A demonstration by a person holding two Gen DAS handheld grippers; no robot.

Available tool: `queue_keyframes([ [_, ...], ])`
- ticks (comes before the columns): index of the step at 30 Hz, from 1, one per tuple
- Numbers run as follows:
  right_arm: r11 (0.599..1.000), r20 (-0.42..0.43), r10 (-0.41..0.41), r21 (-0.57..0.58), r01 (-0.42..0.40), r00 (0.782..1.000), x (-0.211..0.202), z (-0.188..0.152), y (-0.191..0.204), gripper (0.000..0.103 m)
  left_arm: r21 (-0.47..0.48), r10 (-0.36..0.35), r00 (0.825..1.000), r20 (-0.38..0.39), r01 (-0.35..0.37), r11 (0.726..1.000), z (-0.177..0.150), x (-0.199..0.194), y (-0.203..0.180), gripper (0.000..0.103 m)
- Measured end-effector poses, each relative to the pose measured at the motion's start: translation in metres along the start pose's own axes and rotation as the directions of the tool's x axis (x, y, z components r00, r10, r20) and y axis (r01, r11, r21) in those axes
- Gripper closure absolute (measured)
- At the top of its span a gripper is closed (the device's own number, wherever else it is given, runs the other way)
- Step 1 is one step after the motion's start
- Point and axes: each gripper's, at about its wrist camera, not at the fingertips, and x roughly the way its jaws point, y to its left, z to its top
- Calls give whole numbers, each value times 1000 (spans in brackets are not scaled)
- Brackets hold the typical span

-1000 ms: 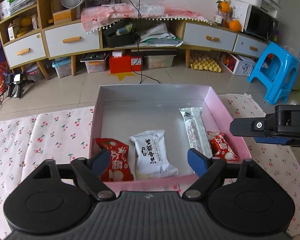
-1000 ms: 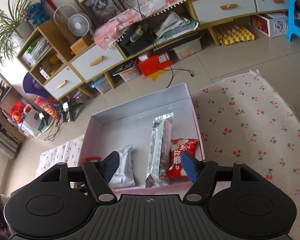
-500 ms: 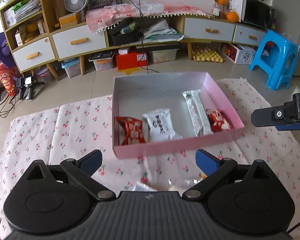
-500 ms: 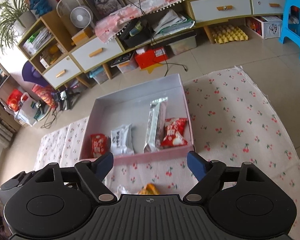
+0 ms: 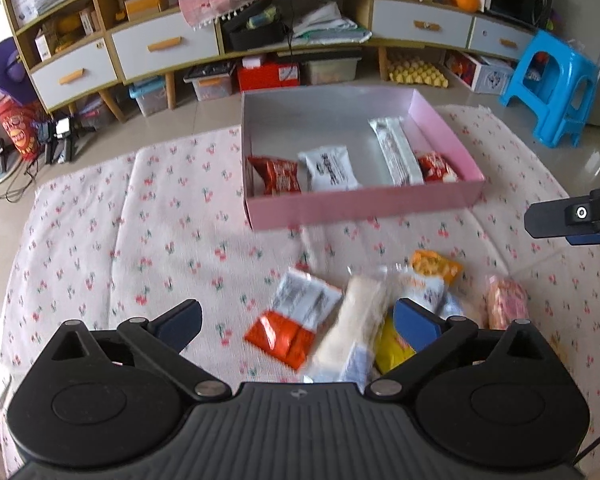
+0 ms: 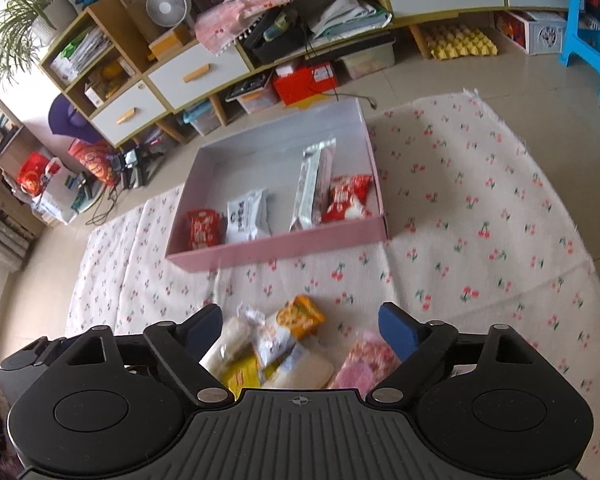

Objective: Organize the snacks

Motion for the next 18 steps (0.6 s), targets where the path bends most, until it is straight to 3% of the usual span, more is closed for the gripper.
queue_keyframes([
  [5,999,-89,-22,48,26,996,7,-19,-10,15,0,-2,999,-41,2,1000,-20,3,-2,1],
  [11,999,-155,-42,-16,40,987,12,-37,-6,15,-54,-92,992,-83,88,995,-37,-5,0,1],
  [18,996,-199,-84,-40,77,976,17,-50,-14,15,-143,-245,955,-165,222,964,-53,-1,-9,5],
])
